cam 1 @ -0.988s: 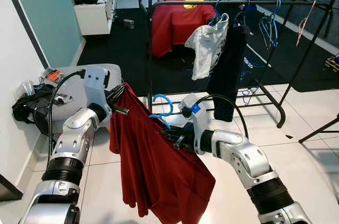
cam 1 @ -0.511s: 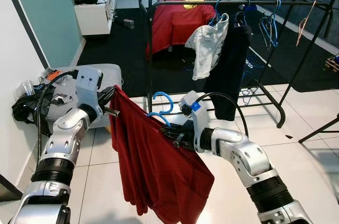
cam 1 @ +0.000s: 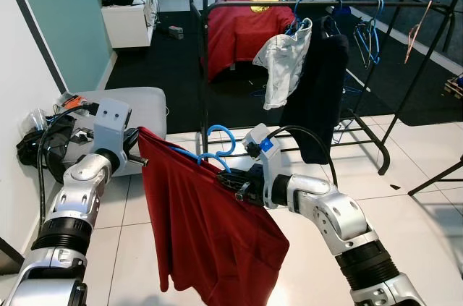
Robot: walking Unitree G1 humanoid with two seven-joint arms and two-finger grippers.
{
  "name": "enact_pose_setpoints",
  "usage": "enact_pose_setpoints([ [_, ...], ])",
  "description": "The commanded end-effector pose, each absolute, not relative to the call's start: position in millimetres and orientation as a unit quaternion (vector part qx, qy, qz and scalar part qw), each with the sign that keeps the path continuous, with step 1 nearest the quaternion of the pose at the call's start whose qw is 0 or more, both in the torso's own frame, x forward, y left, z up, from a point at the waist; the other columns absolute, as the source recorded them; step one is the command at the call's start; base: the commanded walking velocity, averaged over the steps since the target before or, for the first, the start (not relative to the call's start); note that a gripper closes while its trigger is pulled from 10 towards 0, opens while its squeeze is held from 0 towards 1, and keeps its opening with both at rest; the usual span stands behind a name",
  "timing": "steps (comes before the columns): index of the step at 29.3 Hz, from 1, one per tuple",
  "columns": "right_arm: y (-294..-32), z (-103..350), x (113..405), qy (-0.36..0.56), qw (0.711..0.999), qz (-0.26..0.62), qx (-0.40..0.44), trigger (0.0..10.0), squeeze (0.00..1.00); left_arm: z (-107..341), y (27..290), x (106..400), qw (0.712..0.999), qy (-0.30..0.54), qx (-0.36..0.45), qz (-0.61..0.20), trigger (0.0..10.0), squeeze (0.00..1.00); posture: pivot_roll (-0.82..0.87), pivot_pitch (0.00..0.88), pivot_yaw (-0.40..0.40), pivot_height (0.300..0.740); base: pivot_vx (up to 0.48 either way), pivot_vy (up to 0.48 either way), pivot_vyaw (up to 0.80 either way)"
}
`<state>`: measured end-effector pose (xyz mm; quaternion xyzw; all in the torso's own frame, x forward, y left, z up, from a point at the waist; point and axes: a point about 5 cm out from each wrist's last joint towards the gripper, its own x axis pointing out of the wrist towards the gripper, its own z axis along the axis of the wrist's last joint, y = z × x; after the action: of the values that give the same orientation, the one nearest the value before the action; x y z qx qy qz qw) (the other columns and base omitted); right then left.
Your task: Hang hanger
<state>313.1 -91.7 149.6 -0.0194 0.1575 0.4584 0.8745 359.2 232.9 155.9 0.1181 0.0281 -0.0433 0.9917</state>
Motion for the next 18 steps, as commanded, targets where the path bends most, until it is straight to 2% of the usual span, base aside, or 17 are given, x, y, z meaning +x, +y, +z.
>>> enact_pose_setpoints([
  [1,-98,151,315,0.159,0.88,0.447,-0.023,10.0,0.0,162,255,355,0.991,0.03,0.134,0.0,2.1,0.0,-0.07,0.006,0.021,0.74,0.0,0.0,0.0],
  [2,-98,151,315,0.159,0.88,0.447,-0.023,10.0,0.0,164,251,356,0.993,0.021,0.117,-0.013,4.3,0.0,-0.06,0.006,0.02,0.74,0.0,0.0,0.0],
  [5,-98,151,315,0.159,0.88,0.447,-0.023,10.0,0.0,165,248,356,0.994,0.015,0.105,-0.022,4.3,0.0,-0.06,0.006,0.02,0.74,0.0,0.0,0.0],
  [6,-98,152,315,0.158,0.88,0.447,-0.023,10.0,0.0,166,245,357,0.995,0.01,0.094,-0.028,10.0,0.0,-0.07,0.005,0.02,0.74,0.0,0.0,0.0],
  [7,-98,152,315,0.158,0.88,0.447,-0.023,10.0,0.0,166,245,357,0.995,0.01,0.094,-0.028,10.0,0.0,-0.07,0.005,0.02,0.74,0.0,0.0,0.0],
  [8,-98,152,315,0.158,0.88,0.447,-0.024,10.0,0.0,167,244,357,0.996,0.008,0.089,-0.028,10.0,0.32,-0.07,0.003,0.02,0.74,0.0,0.0,0.0],
  [9,-98,152,315,0.158,0.88,0.447,-0.024,10.0,0.0,167,244,357,0.996,0.008,0.089,-0.028,10.0,0.32,-0.07,0.003,0.02,0.74,0.0,0.0,0.0],
  [10,-98,152,315,0.158,0.88,0.447,-0.024,10.0,0.0,167,243,357,0.996,0.008,0.082,-0.028,10.0,1.0,-0.07,0.003,0.02,0.74,0.0,0.0,0.0],
  [18,-98,152,315,0.158,0.88,0.447,-0.024,10.0,0.0,168,246,357,0.997,0.008,0.078,-0.016,10.0,1.0,-0.07,0.0,0.02,0.74,0.0,0.0,0.0],
])
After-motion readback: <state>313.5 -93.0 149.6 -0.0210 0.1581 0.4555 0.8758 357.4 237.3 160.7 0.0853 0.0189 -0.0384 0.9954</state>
